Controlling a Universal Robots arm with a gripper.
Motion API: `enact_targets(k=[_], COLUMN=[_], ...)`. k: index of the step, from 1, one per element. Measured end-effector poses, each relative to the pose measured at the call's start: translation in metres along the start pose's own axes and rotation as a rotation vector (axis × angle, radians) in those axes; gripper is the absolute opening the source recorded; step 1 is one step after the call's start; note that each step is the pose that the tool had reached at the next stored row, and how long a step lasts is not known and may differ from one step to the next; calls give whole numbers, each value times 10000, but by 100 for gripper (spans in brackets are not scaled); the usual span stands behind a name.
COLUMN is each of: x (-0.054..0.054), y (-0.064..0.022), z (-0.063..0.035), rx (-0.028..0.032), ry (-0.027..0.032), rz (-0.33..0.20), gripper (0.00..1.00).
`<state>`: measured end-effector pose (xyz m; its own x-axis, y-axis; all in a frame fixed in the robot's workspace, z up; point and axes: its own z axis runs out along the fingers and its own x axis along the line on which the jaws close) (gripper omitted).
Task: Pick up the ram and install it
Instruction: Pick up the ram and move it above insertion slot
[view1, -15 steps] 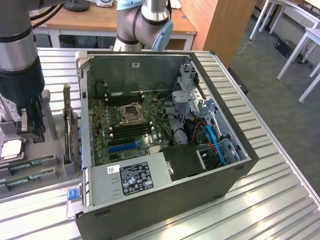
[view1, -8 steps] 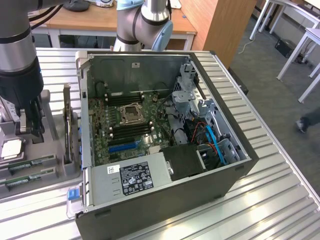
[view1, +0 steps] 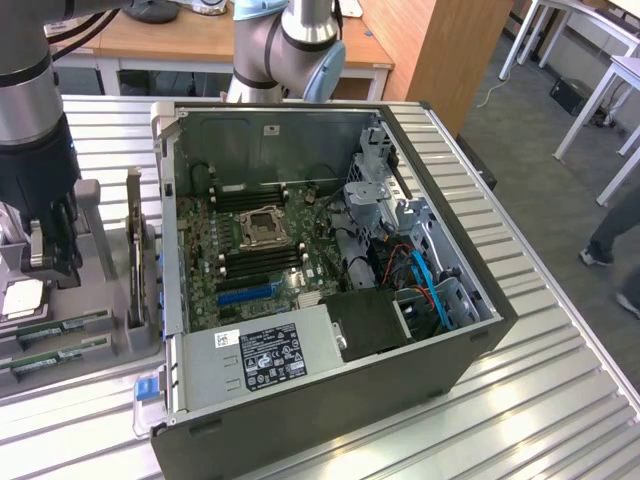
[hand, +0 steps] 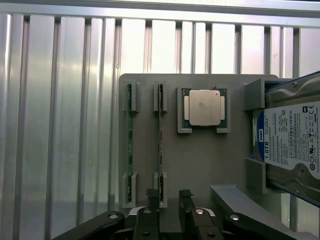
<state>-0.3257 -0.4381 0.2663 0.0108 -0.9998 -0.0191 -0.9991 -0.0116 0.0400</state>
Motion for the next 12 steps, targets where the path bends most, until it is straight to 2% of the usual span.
enact_targets(k=[4,12], x=[31,207], y=[5,18], z=[0,-2], rx=[0,1], ry=[4,5], rz=[2,2], gripper=[30,30])
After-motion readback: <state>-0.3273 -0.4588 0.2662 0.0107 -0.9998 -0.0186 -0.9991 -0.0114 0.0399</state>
